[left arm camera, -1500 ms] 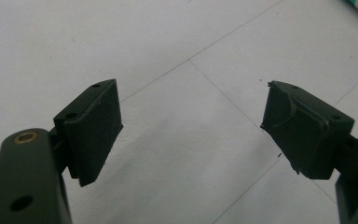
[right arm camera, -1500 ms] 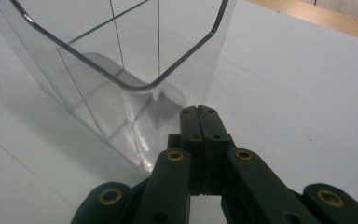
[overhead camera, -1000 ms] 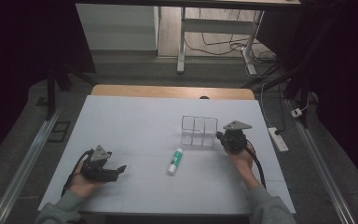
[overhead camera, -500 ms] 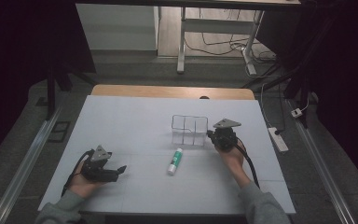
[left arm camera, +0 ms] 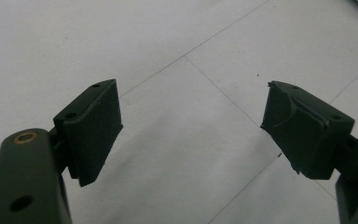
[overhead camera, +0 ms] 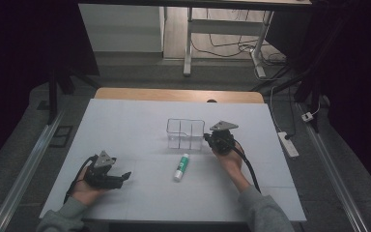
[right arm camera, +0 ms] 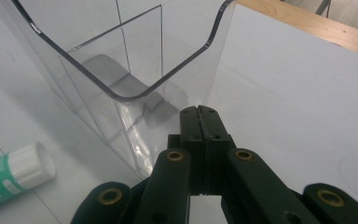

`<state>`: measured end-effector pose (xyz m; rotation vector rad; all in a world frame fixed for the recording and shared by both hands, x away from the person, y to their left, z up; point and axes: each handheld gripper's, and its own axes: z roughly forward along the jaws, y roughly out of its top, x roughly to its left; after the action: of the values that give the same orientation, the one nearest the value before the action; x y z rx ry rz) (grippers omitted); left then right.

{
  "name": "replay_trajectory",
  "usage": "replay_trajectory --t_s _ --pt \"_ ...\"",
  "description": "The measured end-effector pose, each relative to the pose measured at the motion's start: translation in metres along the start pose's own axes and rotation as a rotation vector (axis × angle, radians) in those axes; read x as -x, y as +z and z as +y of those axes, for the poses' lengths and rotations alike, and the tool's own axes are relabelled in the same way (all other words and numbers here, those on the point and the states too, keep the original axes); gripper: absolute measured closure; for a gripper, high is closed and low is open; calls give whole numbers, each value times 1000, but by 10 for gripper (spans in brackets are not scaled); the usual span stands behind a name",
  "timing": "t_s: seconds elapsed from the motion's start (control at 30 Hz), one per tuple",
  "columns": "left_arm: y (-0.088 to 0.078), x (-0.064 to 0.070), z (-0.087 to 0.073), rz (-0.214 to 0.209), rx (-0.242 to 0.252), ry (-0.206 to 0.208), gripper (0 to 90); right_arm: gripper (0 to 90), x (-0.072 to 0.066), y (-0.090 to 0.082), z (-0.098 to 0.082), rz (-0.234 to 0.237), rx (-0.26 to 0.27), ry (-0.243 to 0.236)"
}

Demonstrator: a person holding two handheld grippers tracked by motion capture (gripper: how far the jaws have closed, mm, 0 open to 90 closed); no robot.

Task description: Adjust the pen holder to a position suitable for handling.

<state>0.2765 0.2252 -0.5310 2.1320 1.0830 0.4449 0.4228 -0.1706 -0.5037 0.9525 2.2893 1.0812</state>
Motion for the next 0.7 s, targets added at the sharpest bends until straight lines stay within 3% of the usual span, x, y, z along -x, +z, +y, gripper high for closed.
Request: replay_trajectory --t_s 0.43,0.57,0.6,0.63,0.7 --pt "1 0 0 -3 -7 4 192 880 -4 5 4 23 3 -13" --pt "0 0 0 -3 -4 7 192 886 -1 -3 4 -9 33 -28" --pt "0 1 0 -3 -3 8 192 809 2 -9 4 4 49 -27" --pt "0 1 0 -2 -3 9 192 809 2 -9 4 4 49 -27" --pt "0 1 0 1 -1 10 192 687 4 -16 4 9 59 -44"
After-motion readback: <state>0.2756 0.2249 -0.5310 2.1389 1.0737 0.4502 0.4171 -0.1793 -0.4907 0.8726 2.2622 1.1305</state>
